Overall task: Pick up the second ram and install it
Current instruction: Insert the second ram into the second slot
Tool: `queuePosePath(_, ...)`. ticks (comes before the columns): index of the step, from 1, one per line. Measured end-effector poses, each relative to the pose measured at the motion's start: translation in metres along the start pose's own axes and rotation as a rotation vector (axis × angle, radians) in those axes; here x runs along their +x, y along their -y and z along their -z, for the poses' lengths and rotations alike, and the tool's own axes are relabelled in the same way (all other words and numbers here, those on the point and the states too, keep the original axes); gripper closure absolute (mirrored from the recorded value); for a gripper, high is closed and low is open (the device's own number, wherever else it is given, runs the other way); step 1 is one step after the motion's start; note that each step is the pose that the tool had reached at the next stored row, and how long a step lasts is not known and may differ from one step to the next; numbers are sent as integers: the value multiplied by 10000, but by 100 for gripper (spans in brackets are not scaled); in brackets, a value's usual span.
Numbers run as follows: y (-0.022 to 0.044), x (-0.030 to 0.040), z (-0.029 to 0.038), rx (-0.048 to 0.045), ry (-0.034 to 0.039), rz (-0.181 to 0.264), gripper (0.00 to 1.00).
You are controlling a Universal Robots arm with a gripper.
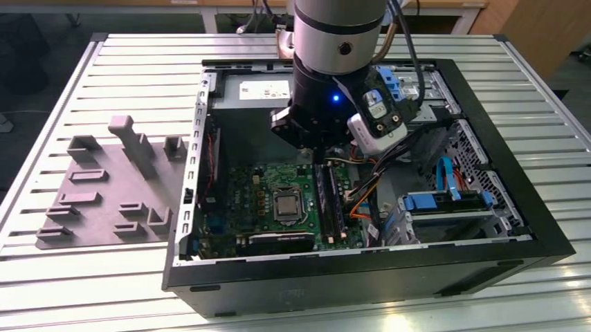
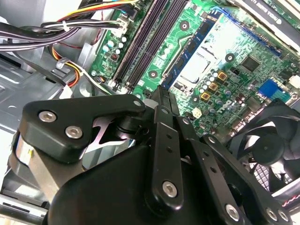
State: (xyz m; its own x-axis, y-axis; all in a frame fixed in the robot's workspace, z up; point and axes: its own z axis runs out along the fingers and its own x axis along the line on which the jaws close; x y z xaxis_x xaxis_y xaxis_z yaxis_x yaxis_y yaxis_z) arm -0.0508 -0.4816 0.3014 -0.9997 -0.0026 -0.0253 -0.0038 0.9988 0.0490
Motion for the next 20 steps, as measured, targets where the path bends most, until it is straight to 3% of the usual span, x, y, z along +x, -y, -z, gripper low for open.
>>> queuePosePath(20,3,2,-71,-1,1,0,89)
